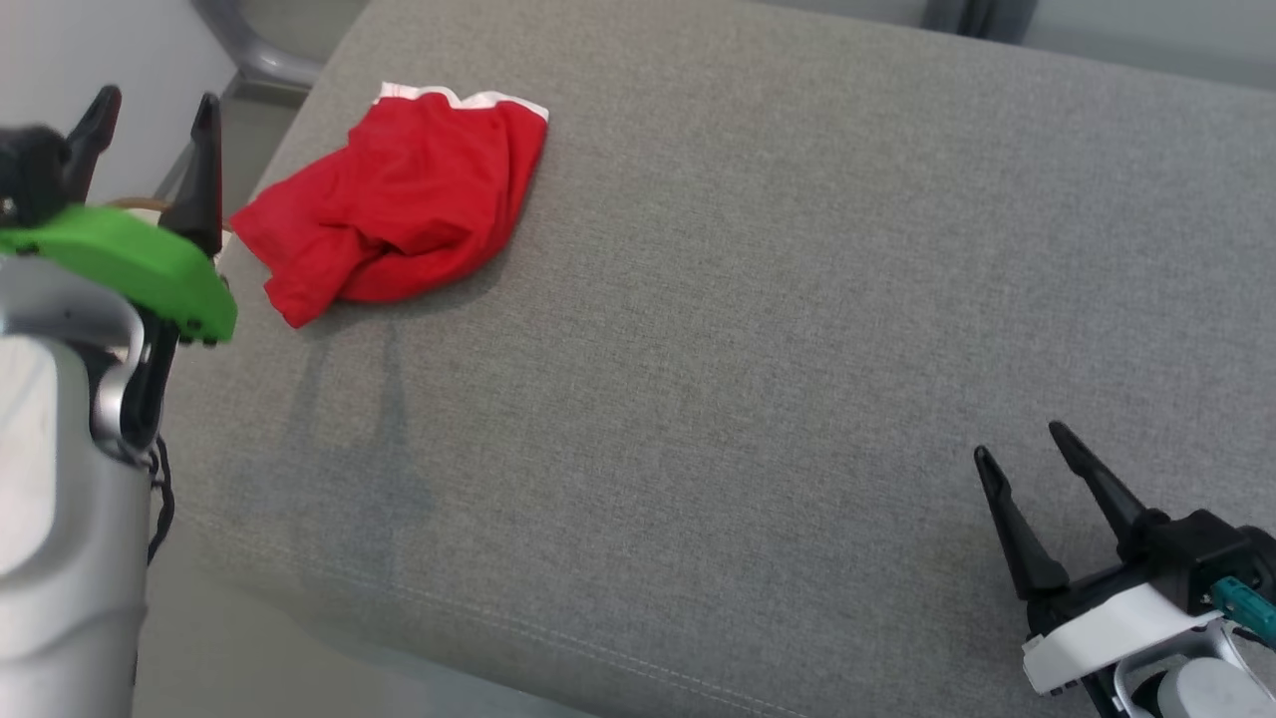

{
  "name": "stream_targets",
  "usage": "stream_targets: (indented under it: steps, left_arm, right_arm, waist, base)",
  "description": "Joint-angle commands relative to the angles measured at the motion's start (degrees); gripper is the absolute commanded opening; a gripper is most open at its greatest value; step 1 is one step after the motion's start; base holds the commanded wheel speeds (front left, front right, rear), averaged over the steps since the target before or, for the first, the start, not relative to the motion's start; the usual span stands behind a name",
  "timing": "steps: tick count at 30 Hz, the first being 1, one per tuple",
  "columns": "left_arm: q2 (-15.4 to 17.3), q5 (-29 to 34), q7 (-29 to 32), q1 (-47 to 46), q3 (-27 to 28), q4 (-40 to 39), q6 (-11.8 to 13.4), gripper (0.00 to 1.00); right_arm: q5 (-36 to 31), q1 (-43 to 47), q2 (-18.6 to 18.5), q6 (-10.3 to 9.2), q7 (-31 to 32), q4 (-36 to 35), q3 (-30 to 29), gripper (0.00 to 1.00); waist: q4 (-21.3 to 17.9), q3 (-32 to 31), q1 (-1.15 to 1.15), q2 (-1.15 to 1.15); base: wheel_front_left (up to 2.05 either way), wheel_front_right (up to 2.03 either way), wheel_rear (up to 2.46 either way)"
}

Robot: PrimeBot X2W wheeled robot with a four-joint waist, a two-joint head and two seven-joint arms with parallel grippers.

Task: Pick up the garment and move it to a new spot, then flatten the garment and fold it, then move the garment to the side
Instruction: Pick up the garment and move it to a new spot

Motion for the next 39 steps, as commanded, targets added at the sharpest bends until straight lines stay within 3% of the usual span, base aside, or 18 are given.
stream_targets:
  steps: [1, 10, 22, 23, 24, 30, 35, 39]
  left_arm:
    - [0.06, -2.28, 1.31, -3.93, -1.30, 3.39, -0.17, 1.00]
    - [1.89, -15.81, 7.73, -17.00, -8.90, 22.62, -0.20, 1.00]
    - [3.49, -25.90, 8.81, -21.47, -19.33, 31.50, -0.21, 1.00]
    - [4.18, -26.36, 8.04, -21.90, -21.11, 32.26, -0.21, 0.12]
    - [4.25, -26.78, 7.62, -22.00, -21.79, 32.54, -0.21, 0.00]
    - [6.94, -27.71, -0.88, -23.39, -25.25, 32.02, -0.21, 0.00]
    - [10.30, -28.47, -8.83, -22.15, -28.78, 29.56, -0.20, 0.00]
    - [13.93, -29.48, -11.53, -20.35, -32.42, 25.54, -0.20, 0.00]
  right_arm:
    - [-0.39, -1.58, -1.11, 0.00, -0.16, -0.71, -0.06, 1.00]
    - [-0.37, -4.95, -4.22, 0.00, -0.16, -4.12, -0.91, 1.00]
    - [-0.88, -4.78, -4.29, -0.01, -0.02, -6.28, -4.15, 1.00]
    - [-0.92, -5.07, -4.09, -0.04, 0.05, -6.03, -3.96, 1.00]
    - [-0.86, -5.27, -4.02, -0.05, 0.06, -5.84, -3.84, 1.00]
    - [-0.32, -6.65, -2.71, -0.05, 0.26, -4.55, -3.08, 1.00]
    - [0.00, -6.58, -0.09, 0.01, -0.01, -3.39, -1.47, 1.00]
    - [0.45, -6.40, 2.36, 0.00, -0.09, -2.04, -0.31, 1.00]
  waist:
    - [-3.40, 7.18, 0.00, 0.00]
    - [-9.02, 14.10, 0.00, 0.00]
    - [-10.05, 20.51, 0.00, 0.00]
    - [-10.10, 20.84, 0.00, 0.00]
    - [-10.14, 20.93, 0.00, 0.00]
    - [-10.55, 19.29, 0.00, 0.00]
    - [-11.71, 13.55, 0.00, 0.00]
    - [-13.44, 7.27, 0.00, 0.00]
  base:
    - [0.00, 0.00, 0.00]
    - [0.00, 0.00, 0.00]
    - [0.00, 0.00, 0.00]
    - [0.00, 0.00, 0.00]
    - [0.00, 0.00, 0.00]
    - [0.00, 0.00, 0.00]
    - [0.00, 0.00, 0.00]
    - [0.00, 0.00, 0.00]
